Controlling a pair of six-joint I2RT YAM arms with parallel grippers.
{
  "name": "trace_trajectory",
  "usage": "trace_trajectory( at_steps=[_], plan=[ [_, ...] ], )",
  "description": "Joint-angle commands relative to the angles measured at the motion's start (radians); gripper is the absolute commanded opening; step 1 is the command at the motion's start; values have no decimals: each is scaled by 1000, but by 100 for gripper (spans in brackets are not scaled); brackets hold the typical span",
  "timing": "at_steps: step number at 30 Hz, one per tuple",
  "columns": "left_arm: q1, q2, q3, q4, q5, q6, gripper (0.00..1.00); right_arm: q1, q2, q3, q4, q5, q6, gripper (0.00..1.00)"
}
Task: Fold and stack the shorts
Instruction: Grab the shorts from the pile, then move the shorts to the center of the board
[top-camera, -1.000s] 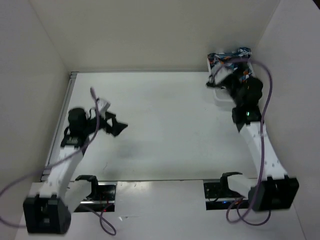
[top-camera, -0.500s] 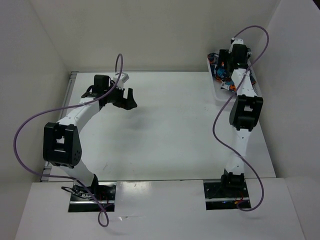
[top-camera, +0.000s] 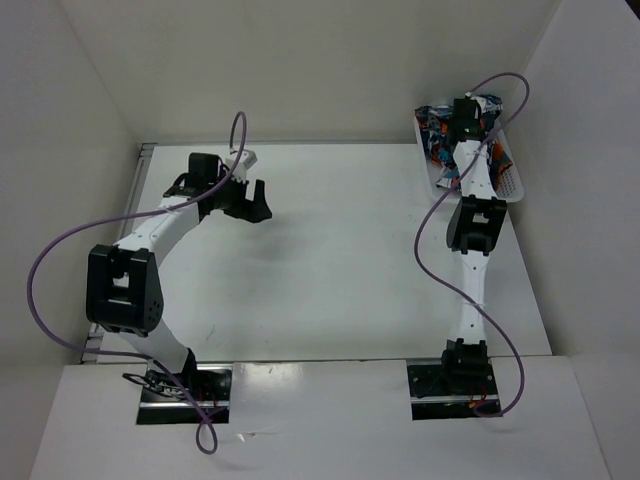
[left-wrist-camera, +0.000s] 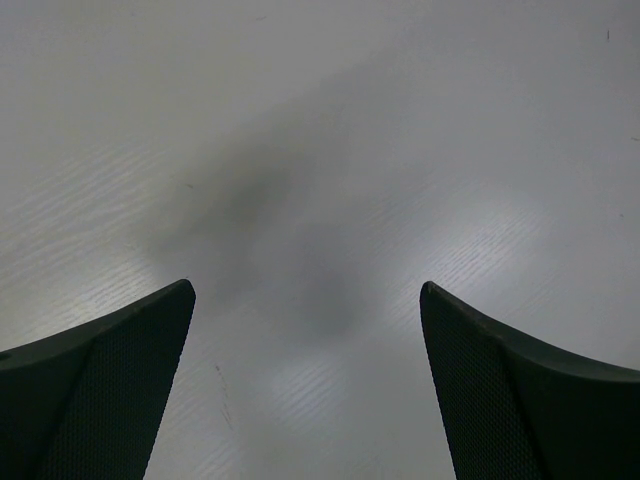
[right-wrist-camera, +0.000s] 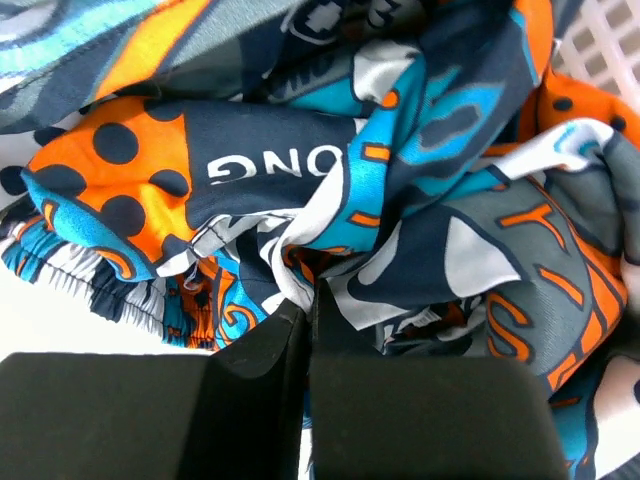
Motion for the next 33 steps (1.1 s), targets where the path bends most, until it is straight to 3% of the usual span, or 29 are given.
trace_trajectory(
  at_steps=[1,9,17,23,26,28,30,31,33],
  plan=[
    [-6,-55,-36,21,4,4,100,22,-64,38,-49,95,57,0],
    [-6,-250,-172,106,-8,4,100,73,-265,58,-80,182,100,0],
    [-6,-514,-359,166,-22,4,100,103,-630,-22,-73,202,91,0],
    [25,-690,-484,243,-66,4,100,257,-824,13,1,66,-41,0],
    [72,-759,-502,280,-79,4,100,350,-865,38,-31,-130,-92,0],
    [106,-793,-527,280,-79,4,100,364,-888,0,-57,-415,-80,0],
    [164,-840,-527,300,-79,4,100,364,-926,-60,-71,-611,-69,0],
    [186,-872,-537,300,-79,4,100,364,-937,-127,-71,-784,-69,0],
    [239,-902,-548,300,-79,4,100,364,-953,-227,-54,-887,-12,0]
  ],
)
